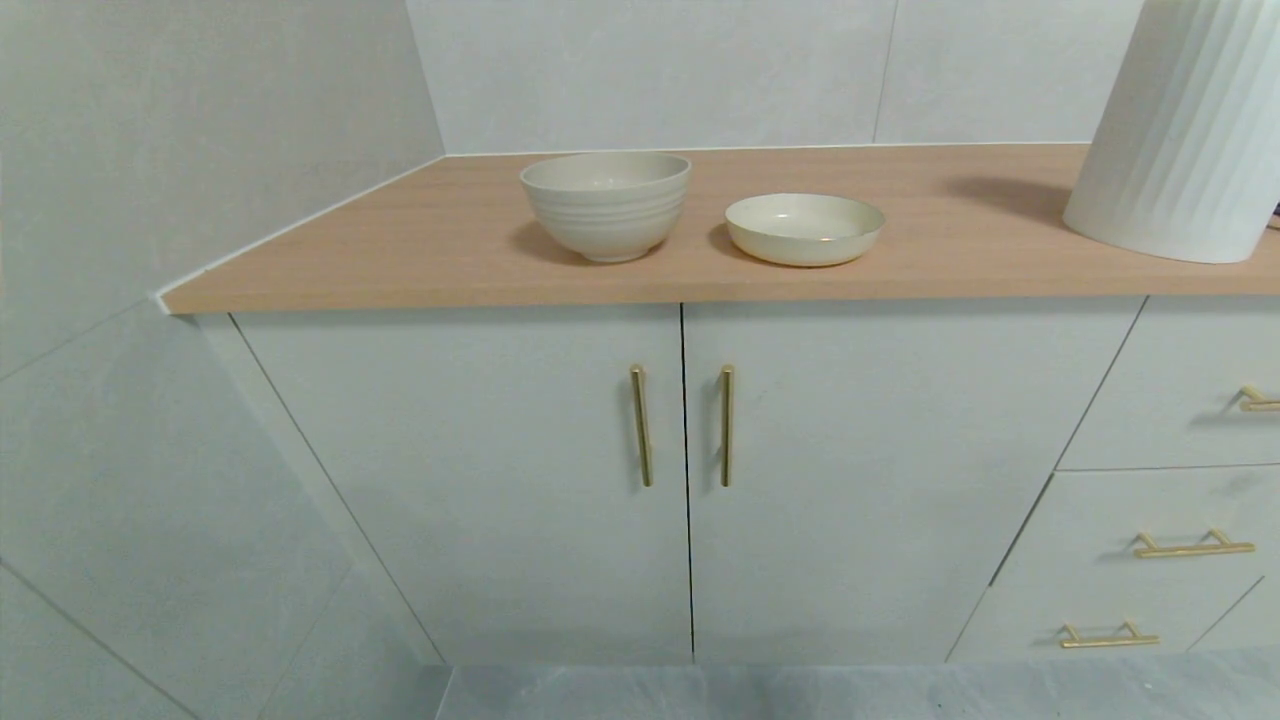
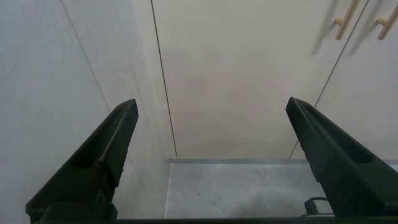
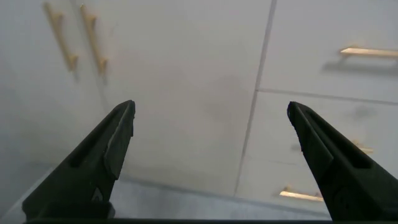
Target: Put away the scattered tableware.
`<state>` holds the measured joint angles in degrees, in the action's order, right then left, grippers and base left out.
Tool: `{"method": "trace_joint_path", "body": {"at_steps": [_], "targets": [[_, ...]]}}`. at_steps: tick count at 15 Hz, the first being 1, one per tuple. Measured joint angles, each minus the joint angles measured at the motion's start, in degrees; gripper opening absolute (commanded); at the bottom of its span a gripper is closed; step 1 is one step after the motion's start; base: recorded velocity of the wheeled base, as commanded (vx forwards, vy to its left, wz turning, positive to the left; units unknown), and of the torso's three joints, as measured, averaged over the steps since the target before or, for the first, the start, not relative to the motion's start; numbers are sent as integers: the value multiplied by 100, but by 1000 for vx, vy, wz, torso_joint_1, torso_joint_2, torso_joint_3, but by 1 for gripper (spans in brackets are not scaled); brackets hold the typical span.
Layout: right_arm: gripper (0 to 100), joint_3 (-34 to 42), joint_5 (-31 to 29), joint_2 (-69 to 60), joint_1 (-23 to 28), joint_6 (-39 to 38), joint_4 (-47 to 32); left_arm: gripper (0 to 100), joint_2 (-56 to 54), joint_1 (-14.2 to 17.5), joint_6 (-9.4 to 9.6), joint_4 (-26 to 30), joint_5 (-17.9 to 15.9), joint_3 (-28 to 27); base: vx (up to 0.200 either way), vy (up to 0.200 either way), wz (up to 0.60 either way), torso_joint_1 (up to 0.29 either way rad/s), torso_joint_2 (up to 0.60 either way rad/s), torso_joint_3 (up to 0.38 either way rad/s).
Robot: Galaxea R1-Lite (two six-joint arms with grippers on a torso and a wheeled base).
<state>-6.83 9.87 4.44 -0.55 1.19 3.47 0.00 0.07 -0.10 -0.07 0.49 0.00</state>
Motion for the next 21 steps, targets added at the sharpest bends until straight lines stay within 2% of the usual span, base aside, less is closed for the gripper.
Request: {"method": "trace_joint_path", "body": {"at_steps": [6, 10, 14, 18, 21], "targets": [[100, -689, 660, 2367, -219, 471, -35, 100, 0, 0, -6, 0, 2, 0, 0, 0, 0, 0, 0, 0], [100, -1332, 699, 4167, -1157, 468, 128, 100, 0, 0, -11, 0, 2, 0, 0, 0, 0, 0, 0, 0], [100, -2133, 600, 6044, -2136, -5, 848, 100, 0, 0, -22, 0, 2, 0, 0, 0, 0, 0, 0, 0], [100, -3107, 567, 7924, -2795, -269, 2115, 100, 0, 0, -22, 0, 2, 0, 0, 0, 0, 0, 0, 0], [100, -4024, 551, 8955, -3152, -395, 2383, 100, 0, 0, -22, 0, 2, 0, 0, 0, 0, 0, 0, 0]]}}
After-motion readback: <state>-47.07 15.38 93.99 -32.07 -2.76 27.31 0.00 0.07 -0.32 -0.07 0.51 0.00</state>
